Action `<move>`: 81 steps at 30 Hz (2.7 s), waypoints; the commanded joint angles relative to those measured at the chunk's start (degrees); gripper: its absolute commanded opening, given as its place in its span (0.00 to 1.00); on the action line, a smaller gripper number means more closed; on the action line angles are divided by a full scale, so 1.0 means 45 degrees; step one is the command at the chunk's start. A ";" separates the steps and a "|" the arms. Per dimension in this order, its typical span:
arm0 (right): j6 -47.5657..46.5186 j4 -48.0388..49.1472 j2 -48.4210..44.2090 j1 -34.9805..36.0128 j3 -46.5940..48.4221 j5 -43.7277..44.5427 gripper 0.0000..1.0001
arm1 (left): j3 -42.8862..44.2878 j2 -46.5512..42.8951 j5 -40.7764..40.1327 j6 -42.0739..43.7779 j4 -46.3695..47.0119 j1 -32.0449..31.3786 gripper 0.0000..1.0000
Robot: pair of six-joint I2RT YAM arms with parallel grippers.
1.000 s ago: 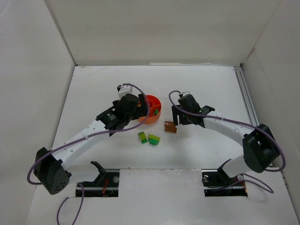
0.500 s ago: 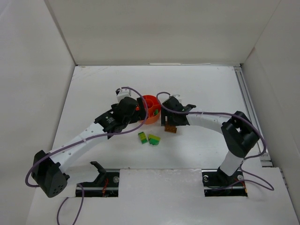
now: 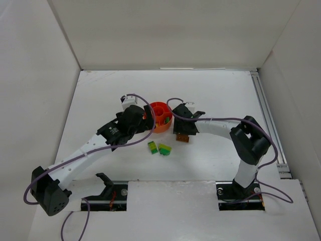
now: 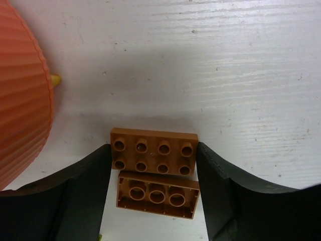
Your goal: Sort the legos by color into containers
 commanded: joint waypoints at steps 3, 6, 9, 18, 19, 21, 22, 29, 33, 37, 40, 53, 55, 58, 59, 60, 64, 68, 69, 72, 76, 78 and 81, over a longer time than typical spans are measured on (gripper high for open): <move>0.0901 -0.0929 0.0207 0.0384 0.0386 0.0669 0.57 | -0.0170 -0.0476 -0.0260 0.0019 -0.0210 0.0051 1.00; 0.1037 -0.1202 -0.0300 0.0384 0.0521 0.1312 0.56 | -0.0170 -0.0613 -0.0377 0.0019 -0.0211 0.0051 1.00; 0.0825 -0.1611 -0.0806 0.0384 0.0872 0.1782 0.56 | -0.0170 -0.0729 -0.0495 -0.0116 -0.0327 0.0051 1.00; -0.1031 -0.1672 -0.1981 0.0248 0.2862 0.2916 0.54 | -0.0053 -0.0963 -0.0865 -0.0235 -0.0328 0.0051 1.00; -0.1188 -0.1498 -0.1981 0.0248 0.3098 0.2916 0.54 | 0.0083 -0.0964 -0.0866 -0.0235 -0.0444 0.0051 1.00; -0.1189 -0.1497 -0.1865 0.0248 0.3857 0.2916 0.54 | 0.0084 -0.0964 -0.0866 -0.0235 -0.0446 0.0051 1.00; -0.1073 -0.1497 -0.1632 0.0248 0.4094 0.2916 0.56 | 0.0200 -0.0964 -0.0866 -0.0235 -0.0446 0.0051 1.00; -0.0506 -0.1497 0.0261 0.0248 0.6611 0.2662 0.57 | 0.0455 -0.0964 -0.1120 -0.0117 -0.0563 0.0051 1.00; -0.0038 -0.2042 0.1122 0.0520 0.7766 0.2993 0.57 | 0.0455 -0.0964 -0.1120 -0.0117 -0.0563 0.0051 1.00; 0.0079 -0.1967 0.1436 0.0521 0.8042 0.2878 0.57 | 0.0572 -0.0964 -0.1120 -0.0001 -0.0563 0.0168 1.00; 0.0080 -0.1829 0.1574 0.0637 0.8042 0.2508 0.57 | 0.0572 -0.0848 -0.1120 0.0000 -0.0563 0.0168 1.00; 0.0080 -0.1692 0.1691 0.0756 0.8159 0.2213 0.58 | 0.0455 -0.0847 -0.1120 0.0117 -0.0446 0.0168 1.00; 0.0080 -0.1575 0.1691 0.0756 0.8159 0.2097 0.58 | 0.0455 -0.0964 -0.1120 0.0117 -0.0446 0.0168 1.00; 0.0080 -0.1575 0.1808 0.0756 0.8159 0.2096 0.58 | 0.0338 -0.0964 -0.1120 0.0117 -0.0446 0.0168 1.00; 0.0080 -0.1575 0.1808 0.0756 0.8043 0.2096 0.58 | 0.0338 -0.0964 -0.1120 0.0117 -0.0446 0.0168 1.00; 0.0080 -0.1575 0.1808 0.0756 0.8042 0.1980 0.58 | 0.0338 -0.0964 -0.1120 0.0117 -0.0446 0.0168 1.00; 0.0080 -0.1575 0.1945 0.0756 0.8042 0.1863 0.58 | 0.0338 -0.0964 -0.1120 0.0117 -0.0446 0.0168 1.00; 0.0080 -0.1575 0.2062 0.0756 0.8042 0.1744 0.58 | 0.0338 -0.0964 -0.1120 0.0117 -0.0446 0.0168 1.00; 0.0080 -0.1575 0.2178 0.0756 0.8042 0.1744 0.58 | 0.0338 -0.0964 -0.1120 0.0117 -0.0446 0.0168 1.00; 0.0080 -0.1575 0.2295 0.0756 0.8042 0.1744 0.62 | 0.0338 -0.0964 -0.1120 0.0117 -0.0446 0.0168 1.00; 0.0198 -0.1575 0.2297 0.0756 0.8042 0.1608 0.63 | 0.0338 -0.0964 -0.1120 0.0117 -0.0446 0.0168 1.00; 0.0198 -0.1575 0.2433 0.0756 0.8158 0.1608 0.65 | 0.0338 -0.0964 -0.1120 0.0117 -0.0446 0.0168 1.00; 0.0198 -0.1575 0.2433 0.0756 0.8159 0.1491 0.69 | 0.0338 -0.0964 -0.1120 0.0117 -0.0446 0.0168 1.00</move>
